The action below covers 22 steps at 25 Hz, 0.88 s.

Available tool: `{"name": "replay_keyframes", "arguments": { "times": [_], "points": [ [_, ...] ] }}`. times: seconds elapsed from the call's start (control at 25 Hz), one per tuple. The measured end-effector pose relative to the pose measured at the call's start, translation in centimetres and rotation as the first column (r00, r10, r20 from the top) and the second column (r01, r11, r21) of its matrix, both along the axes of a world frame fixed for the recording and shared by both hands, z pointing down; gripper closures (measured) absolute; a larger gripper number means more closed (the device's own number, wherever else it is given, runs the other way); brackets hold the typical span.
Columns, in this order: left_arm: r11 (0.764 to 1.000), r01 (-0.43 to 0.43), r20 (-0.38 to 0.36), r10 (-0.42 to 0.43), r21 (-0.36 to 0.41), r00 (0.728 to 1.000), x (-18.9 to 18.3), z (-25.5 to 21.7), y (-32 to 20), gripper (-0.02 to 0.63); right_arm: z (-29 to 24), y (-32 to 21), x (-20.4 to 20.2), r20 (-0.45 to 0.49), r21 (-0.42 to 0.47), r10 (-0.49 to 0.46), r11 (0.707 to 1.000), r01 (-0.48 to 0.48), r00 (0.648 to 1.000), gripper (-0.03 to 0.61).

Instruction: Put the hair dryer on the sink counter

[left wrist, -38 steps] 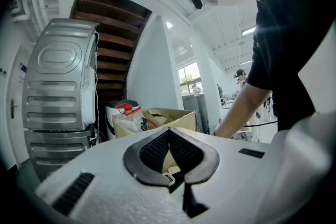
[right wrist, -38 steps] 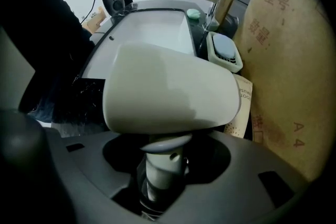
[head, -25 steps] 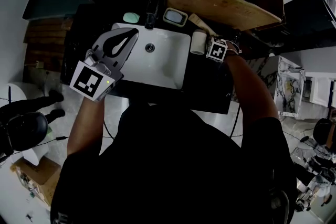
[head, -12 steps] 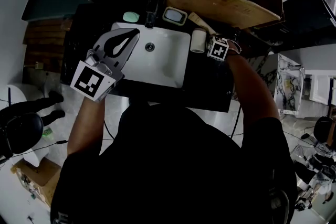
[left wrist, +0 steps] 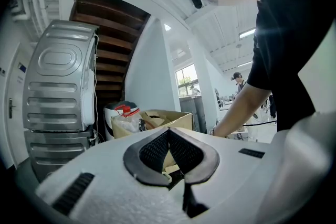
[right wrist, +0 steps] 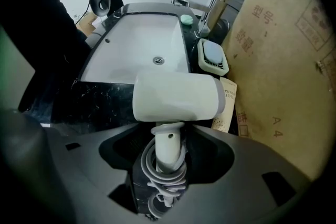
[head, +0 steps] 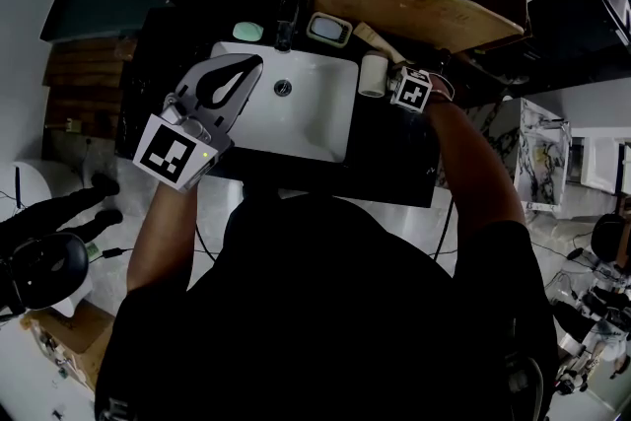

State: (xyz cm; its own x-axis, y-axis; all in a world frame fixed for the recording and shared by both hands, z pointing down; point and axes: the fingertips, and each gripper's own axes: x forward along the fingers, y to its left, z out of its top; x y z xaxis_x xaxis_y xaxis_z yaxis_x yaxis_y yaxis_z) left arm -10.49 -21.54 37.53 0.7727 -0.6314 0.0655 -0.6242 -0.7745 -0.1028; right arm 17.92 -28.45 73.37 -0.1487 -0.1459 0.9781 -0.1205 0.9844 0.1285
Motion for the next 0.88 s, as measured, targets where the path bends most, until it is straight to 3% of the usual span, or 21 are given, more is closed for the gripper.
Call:
{"name": "replay_keyframes", "arguments": {
  "times": [0.6, 0.88],
  "points": [
    [0.999, -0.043, 0.009, 0.043, 0.009, 0.999, -0.4, -0.9, 0.9, 0.598, -4.8, 0.7, -0.1, 0.025, 0.106, 0.065, 0.992, -0.067, 0.998, 0.322],
    [0.995, -0.093, 0.013, 0.093, 0.02, 0.996, 0.5, -1.3, 0.6, 0.598, -8.8, 0.8, 0.7, 0.075, 0.217, 0.163, 0.96, -0.176, 0.984, 0.33]
  ]
}}
